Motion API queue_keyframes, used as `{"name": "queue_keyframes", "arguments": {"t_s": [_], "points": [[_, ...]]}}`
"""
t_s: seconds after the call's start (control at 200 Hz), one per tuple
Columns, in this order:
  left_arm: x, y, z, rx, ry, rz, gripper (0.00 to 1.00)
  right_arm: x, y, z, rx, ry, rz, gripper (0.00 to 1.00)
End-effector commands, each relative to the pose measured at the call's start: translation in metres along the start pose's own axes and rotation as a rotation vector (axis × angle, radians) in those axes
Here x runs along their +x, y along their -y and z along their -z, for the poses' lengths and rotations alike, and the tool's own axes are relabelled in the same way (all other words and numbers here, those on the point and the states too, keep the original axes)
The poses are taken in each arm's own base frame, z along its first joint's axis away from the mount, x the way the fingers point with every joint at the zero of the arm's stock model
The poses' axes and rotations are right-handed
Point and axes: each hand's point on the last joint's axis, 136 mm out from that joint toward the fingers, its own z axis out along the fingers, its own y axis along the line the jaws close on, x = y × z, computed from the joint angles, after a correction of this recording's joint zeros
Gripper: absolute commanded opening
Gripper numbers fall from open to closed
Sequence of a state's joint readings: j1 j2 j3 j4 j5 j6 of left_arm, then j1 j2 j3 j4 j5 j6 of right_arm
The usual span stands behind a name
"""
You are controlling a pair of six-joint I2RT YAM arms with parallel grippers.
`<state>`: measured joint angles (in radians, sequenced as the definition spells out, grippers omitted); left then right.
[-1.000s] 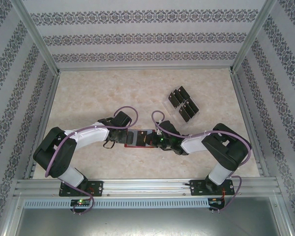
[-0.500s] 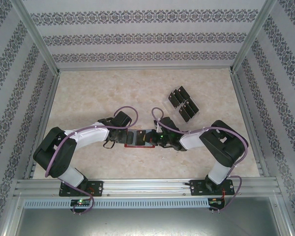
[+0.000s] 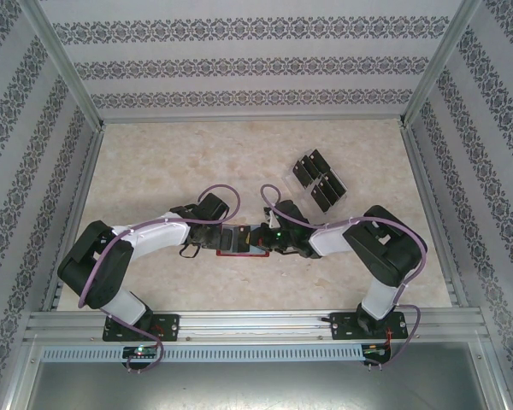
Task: Put the credit cards into the card holder
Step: Insert the credit card into the card slot.
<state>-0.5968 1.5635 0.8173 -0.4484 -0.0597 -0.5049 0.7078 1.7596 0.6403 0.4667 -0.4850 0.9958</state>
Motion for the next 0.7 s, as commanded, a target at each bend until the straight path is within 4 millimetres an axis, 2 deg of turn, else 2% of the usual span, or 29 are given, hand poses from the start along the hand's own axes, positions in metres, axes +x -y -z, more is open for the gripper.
{"name": "queue_keyframes", "arguments": {"t_s": [0.0,0.28,0.425,0.49,0.63,0.695], "points": [[0.019,-0.009,-0.009,-0.05,-0.053,-0.015,1.0,0.014,0.017,-0.009,0.067,-0.053,-0.006,0.0],[0.019,-0.008,-0.009,-0.049,-0.054,-0.018,1.0,0.015,0.014,-0.012,0.071,-0.065,0.0,0.0],[0.019,-0.008,-0.009,-0.047,-0.054,-0.015,1.0,0.011,0.002,0.001,0.058,-0.048,0.02,0.27],[0.019,-0.008,-0.009,-0.044,-0.054,-0.013,1.0,0.007,-0.004,0.01,0.057,-0.035,0.031,0.36],[0.017,-0.006,-0.005,-0.036,-0.046,-0.007,1.0,-0.003,-0.013,0.035,0.064,0.006,0.054,0.4],[0.014,-0.006,0.0,-0.033,-0.037,-0.008,1.0,-0.006,-0.008,0.044,0.097,0.025,0.057,0.41]]}}
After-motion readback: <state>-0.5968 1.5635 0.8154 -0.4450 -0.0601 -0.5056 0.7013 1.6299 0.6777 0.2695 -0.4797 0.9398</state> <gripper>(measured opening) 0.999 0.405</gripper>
